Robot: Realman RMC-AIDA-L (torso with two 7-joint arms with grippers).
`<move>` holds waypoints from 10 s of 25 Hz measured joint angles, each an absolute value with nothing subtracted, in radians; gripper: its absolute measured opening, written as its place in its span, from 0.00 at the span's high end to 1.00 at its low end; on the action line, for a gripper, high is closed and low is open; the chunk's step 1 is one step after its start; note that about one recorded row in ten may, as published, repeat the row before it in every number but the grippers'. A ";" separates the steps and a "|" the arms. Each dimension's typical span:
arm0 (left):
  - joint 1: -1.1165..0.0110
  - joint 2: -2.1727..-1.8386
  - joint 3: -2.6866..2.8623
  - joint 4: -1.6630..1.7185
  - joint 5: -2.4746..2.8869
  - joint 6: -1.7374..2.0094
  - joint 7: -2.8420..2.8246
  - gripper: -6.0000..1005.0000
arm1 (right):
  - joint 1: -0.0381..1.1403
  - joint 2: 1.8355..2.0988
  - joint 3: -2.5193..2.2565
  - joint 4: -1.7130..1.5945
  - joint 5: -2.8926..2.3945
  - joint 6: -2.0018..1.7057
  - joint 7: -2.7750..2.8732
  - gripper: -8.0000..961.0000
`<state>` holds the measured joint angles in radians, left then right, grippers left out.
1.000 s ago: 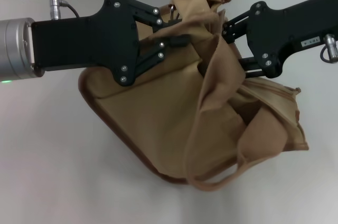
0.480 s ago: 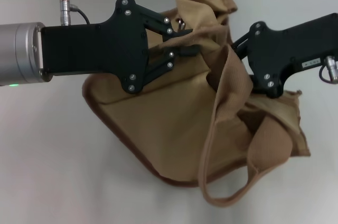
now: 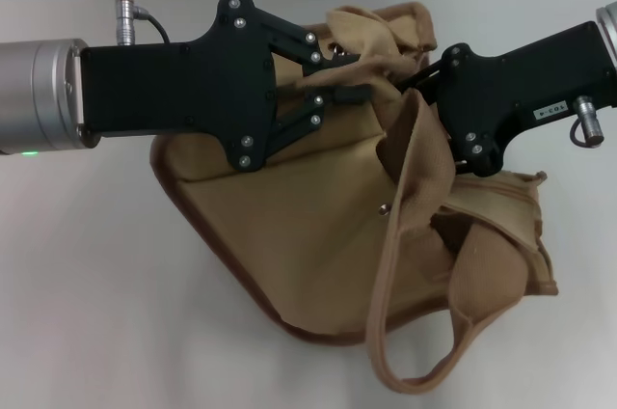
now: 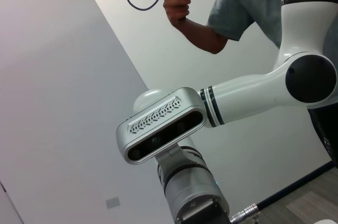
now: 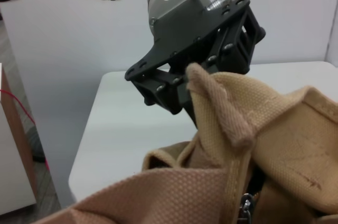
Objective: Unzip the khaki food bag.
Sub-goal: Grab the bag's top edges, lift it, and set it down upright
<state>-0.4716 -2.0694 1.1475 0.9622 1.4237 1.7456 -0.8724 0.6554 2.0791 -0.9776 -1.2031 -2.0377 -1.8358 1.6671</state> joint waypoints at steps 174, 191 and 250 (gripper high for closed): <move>-0.485 -2.073 1.170 0.939 1.373 1.700 -0.817 0.90 | 0.554 2.082 -1.084 -1.208 -1.897 -1.725 1.603 0.89; -0.476 -2.074 1.160 0.925 1.372 1.663 -0.814 0.90 | 0.484 2.082 -0.918 -1.270 -1.896 -1.810 1.589 0.98; -0.481 -2.069 1.164 0.897 1.325 1.660 -0.799 0.90 | 0.589 2.076 -0.902 -1.143 -1.946 -1.795 1.623 0.55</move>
